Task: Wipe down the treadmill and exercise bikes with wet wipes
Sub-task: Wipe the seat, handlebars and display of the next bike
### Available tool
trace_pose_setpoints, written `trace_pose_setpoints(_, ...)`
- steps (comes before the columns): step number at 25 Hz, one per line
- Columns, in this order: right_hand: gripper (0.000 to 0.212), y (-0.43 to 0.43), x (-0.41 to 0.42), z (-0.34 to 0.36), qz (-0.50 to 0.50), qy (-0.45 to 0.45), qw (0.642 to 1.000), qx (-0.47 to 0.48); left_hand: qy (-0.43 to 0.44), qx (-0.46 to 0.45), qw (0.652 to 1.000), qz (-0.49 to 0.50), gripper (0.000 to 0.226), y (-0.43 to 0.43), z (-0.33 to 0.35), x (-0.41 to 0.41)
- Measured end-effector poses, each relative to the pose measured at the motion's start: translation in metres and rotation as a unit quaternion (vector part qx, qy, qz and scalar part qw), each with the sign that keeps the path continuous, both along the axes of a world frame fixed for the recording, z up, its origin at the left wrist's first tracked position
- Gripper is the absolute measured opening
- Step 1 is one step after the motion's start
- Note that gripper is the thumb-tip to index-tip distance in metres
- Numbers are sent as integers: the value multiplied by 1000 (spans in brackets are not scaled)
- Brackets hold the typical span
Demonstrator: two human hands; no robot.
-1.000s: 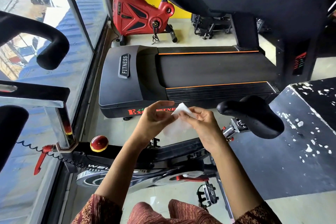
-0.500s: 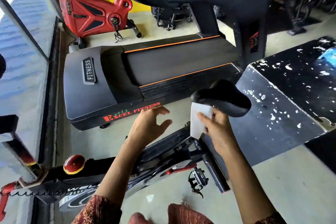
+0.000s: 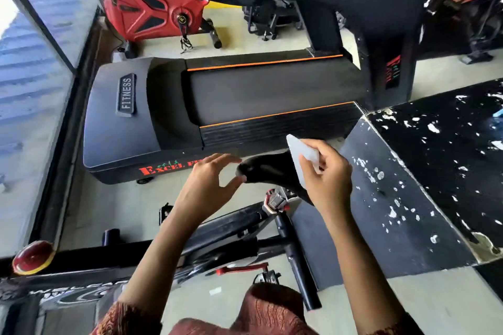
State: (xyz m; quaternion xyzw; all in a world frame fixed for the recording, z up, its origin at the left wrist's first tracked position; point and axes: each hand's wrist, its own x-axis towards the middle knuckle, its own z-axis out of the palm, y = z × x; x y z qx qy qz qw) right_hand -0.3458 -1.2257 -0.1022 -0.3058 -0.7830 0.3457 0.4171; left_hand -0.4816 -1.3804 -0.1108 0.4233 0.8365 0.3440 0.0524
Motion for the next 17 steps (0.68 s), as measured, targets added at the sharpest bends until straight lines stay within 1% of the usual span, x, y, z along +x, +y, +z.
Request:
trace_pose_setpoints(1, 27, 7, -2, 0, -1, -13, 999, 43, 3, 2, 1000, 6, 31, 8, 0, 6)
trace_pose_setpoints(2, 30, 12, -5, -2, 19, -21, 997, 76, 5, 3, 1000, 7, 34, 15, 0, 12)
trace_pose_setpoints(3, 35, 15, -7, -7, 68, -38, 993, 93, 6, 3, 1000, 6, 38, 19, 0, 17)
trace_pose_setpoints(4, 40, 14, -8, -16, 135, -80, 983, 100, 5, 4, 1000, 5, 42, 21, -1, 22)
trace_pose_setpoints(6, 58, 6, -6, -33, 242, -198, 940, 139, 14, 13, 1000, 5, 49, 22, -4, 31)
trace_pose_setpoints(7, 64, 7, -3, -42, 267, -234, 922, 154, 19, 18, 1000, 17, 49, 23, -6, 35)
trace_pose_setpoints(8, 68, 11, 1, -47, 273, -246, 918, 152, 22, 20, 999, 35, 48, 25, -7, 39)
trace_pose_setpoints(10, 75, 36, 8, -59, 239, -253, 931, 113, 30, 19, 997, 63, 45, 30, -8, 43)
trace_pose_setpoints(11, 75, 53, 11, -65, 206, -257, 940, 94, 33, 17, 997, 65, 43, 33, -8, 44)
trace_pose_setpoints(12, 71, 67, 13, -70, 167, -260, 948, 72, 33, 15, 997, 64, 43, 35, -9, 44)
trace_pose_setpoints(13, 63, 75, 11, -70, 141, -251, 956, 46, 33, 13, 997, 64, 44, 37, -9, 42)
trace_pose_setpoints(14, 54, 72, 4, -67, 141, -233, 962, 26, 34, 11, 997, 68, 45, 38, -10, 41)
trace_pose_setpoints(16, 40, 46, -18, -55, 207, -182, 960, 39, 32, 11, 997, 72, 47, 37, -12, 40)
trace_pose_setpoints(17, 37, 33, -25, -49, 257, -161, 952, 51, 33, 15, 997, 66, 48, 37, -12, 39)
